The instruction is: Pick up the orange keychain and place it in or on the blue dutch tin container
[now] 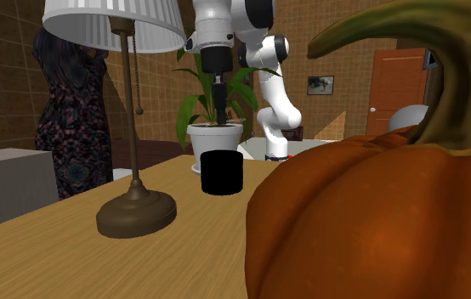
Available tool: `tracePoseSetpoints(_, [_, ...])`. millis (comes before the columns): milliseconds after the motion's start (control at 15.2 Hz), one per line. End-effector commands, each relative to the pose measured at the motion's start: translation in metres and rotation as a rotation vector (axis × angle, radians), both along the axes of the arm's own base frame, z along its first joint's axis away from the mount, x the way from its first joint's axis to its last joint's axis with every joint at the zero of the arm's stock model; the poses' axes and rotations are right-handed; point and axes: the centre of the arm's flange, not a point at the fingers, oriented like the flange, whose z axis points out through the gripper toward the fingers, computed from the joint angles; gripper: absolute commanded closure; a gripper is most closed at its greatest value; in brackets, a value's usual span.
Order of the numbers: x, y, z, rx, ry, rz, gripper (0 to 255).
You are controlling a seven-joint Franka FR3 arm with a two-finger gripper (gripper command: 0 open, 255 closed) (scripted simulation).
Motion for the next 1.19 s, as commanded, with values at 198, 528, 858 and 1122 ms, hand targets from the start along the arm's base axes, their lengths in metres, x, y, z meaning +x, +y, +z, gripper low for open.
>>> tracePoseSetpoints(198, [0.007, 0.002, -0.027, 0.0, 0.0, 0.0, 255])
tracePoseSetpoints(528, [0.007, 0.002, -0.053, 0.0, 0.0, 0.0, 255])
tracePoseSetpoints(858, [0.007, 0.002, -0.08, 0.0, 0.0, 0.0, 255])
tracePoseSetpoints(1122, [0.007, 0.002, -0.08, 0.0, 0.0, 0.0, 255])
